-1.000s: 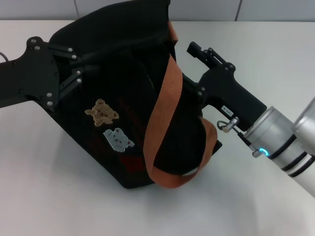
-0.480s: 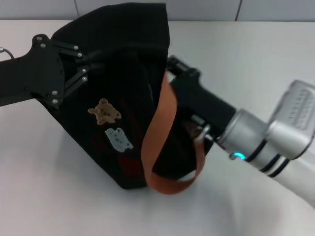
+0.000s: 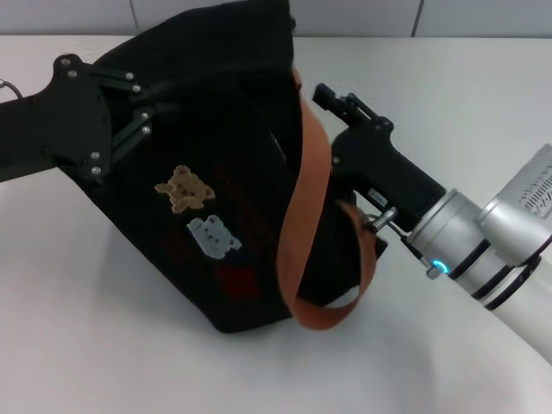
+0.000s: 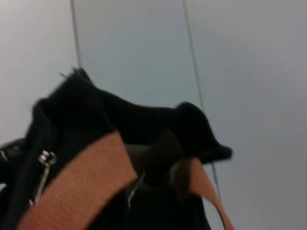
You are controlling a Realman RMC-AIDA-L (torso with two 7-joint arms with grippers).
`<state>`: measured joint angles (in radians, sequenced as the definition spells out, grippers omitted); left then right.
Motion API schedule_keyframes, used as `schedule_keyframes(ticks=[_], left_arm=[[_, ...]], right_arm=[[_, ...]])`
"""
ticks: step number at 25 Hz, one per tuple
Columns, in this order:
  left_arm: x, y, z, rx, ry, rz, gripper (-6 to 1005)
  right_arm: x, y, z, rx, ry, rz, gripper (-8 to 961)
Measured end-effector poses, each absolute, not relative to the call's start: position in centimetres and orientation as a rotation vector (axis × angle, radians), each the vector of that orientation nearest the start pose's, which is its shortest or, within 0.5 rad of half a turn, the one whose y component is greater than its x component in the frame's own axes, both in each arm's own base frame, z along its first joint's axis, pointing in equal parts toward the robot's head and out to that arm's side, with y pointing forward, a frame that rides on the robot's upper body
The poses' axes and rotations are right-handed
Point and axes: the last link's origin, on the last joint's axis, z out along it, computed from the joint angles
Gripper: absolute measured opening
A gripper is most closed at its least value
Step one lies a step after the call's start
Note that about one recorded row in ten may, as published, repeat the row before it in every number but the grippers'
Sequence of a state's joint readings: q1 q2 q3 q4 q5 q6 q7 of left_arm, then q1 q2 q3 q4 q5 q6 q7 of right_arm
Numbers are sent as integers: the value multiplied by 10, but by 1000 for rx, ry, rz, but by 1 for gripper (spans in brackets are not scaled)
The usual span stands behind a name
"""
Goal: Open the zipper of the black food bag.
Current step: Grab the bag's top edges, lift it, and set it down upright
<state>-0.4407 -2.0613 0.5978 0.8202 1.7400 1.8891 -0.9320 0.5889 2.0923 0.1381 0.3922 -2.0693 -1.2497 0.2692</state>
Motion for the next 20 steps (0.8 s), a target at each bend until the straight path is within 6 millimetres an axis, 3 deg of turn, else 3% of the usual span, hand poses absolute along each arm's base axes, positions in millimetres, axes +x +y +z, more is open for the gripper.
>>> schedule_keyframes(ticks=[8,12,14,20], left_arm=[[-240,305,68,-2494,238,-962,70],[-241,306,65,-2480,235,-958,70],[-242,306,65,-2470,236,-961,70],[-245,306,64,-2456,233,-954,70]], right_arm=[[207,298,-113,-2157,513,1127,732],[213,297,-95,-2116,588,1267,732],[220,302,-78,-2163,704,1385,732],[228,310,-44,-2234,813,1514,731]])
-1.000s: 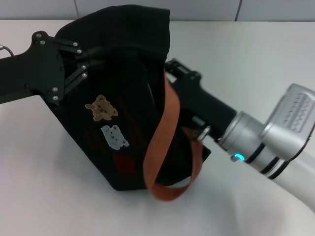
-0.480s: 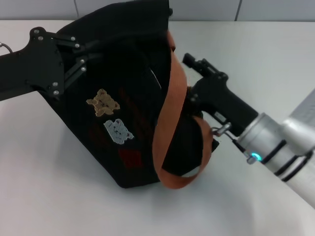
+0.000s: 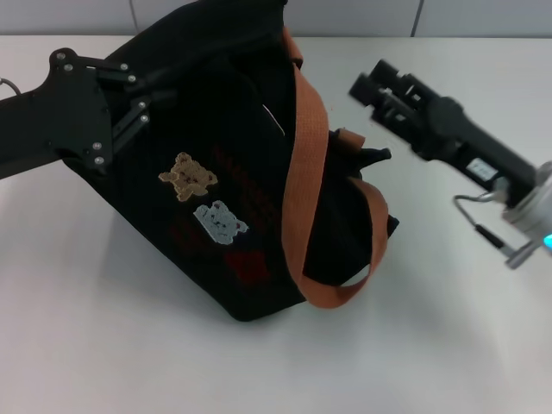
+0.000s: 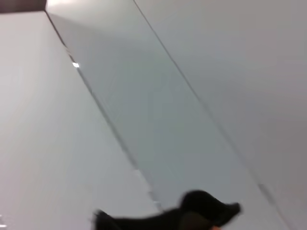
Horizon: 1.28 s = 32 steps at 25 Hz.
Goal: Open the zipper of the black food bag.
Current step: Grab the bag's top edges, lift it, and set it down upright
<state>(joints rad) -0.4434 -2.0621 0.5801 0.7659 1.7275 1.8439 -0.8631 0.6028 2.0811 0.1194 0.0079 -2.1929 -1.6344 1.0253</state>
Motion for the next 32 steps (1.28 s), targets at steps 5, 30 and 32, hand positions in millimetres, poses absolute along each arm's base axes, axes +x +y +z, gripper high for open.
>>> schedule_keyframes(ticks=[5,30,32], left_arm=[[-245,306,63,-2459,246,-950,70],[-242,298,40,-2481,448,-935,70],[-241,298,37,-2495,450,-928,70]], right_arm=[[220,322,-11,-2417,951,1573,732],[179,370,2,-2739,1304,1127,465],[178,370,1,-2745,1312,1118,444]])
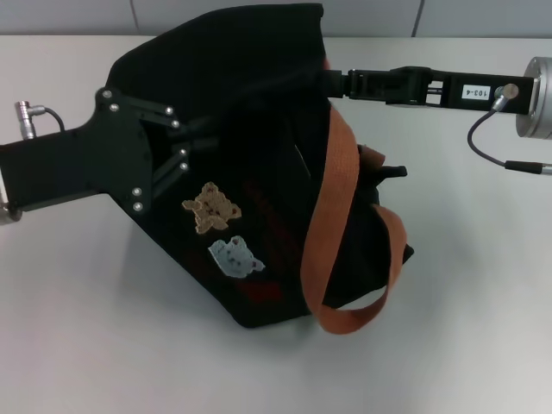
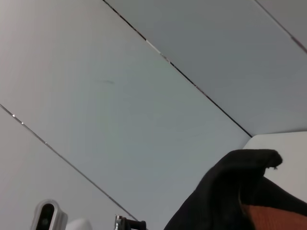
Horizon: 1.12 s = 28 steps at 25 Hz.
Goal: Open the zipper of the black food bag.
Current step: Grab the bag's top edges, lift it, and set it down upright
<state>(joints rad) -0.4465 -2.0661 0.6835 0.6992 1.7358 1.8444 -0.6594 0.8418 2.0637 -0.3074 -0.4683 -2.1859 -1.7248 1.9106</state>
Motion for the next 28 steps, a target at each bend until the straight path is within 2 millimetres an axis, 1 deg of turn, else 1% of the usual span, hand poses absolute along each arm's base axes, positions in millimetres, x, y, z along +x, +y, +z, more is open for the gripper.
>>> schedule_keyframes(ticks=[3,9,18,22,28], left_arm=[[-240,299,34,-2506,455,-922,70],[-239,299,33,-2505,464,-922,70],[-240,299,34,-2493,468,-915,70],[-242,300,35,-2486,457,-902,70],[-242,301,34,-2488,455,-896,70]], right_arm=[[176,375,-3,-2743,1325,1065,413],[174,378,-8,-2734,1329,1042,351],[169,380,-9,-2739,1319,1050,345],[168,379,-6,-2732,1312,1092,346],[167,378,-4,-2738,1306,1108,346]])
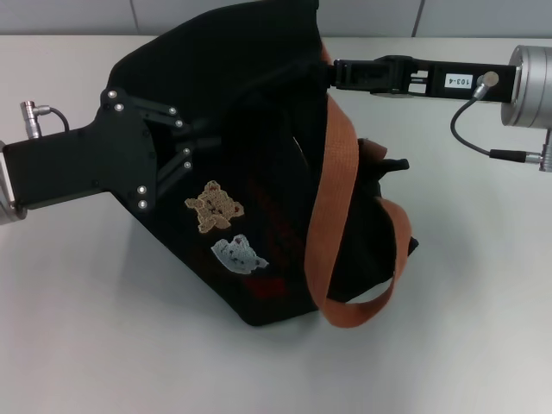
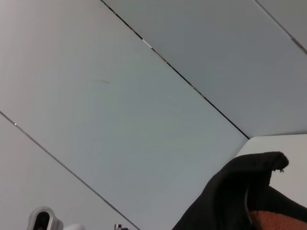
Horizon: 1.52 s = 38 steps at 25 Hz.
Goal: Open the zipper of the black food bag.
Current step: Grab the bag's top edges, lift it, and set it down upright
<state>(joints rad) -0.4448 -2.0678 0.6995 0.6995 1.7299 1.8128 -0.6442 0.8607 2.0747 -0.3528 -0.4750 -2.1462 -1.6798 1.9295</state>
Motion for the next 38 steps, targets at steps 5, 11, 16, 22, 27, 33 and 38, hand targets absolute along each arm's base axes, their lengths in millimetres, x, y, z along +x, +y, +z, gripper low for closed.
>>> schedule_keyframes(ticks=[5,11,16,22,27,33,38], left_arm=[[-242,302,34,-2490,457,-893,70],[-242,304,32,-2491,443,-888,70],[-243,305,32,-2483,435,-880,70],[-243,306,33,-2479,433,-880,70],[-242,307,33,-2477,437,-881,70],[-238,309,32,-2472,441,-898,71],[-237,310,30,-2471,435,-910,71]], right_arm=[[167,377,-5,-2740,1302,1109,346],[168,375,-17,-2789,1272,1014,346],[179,376,-30,-2746,1241,964,346],[191,375,-46,-2658,1200,1007,346],[195,372,-38,-2588,1154,1134,346],[185,363,-55,-2681,1096,1128,345],[184,362,-63,-2647,1064,1155,345]])
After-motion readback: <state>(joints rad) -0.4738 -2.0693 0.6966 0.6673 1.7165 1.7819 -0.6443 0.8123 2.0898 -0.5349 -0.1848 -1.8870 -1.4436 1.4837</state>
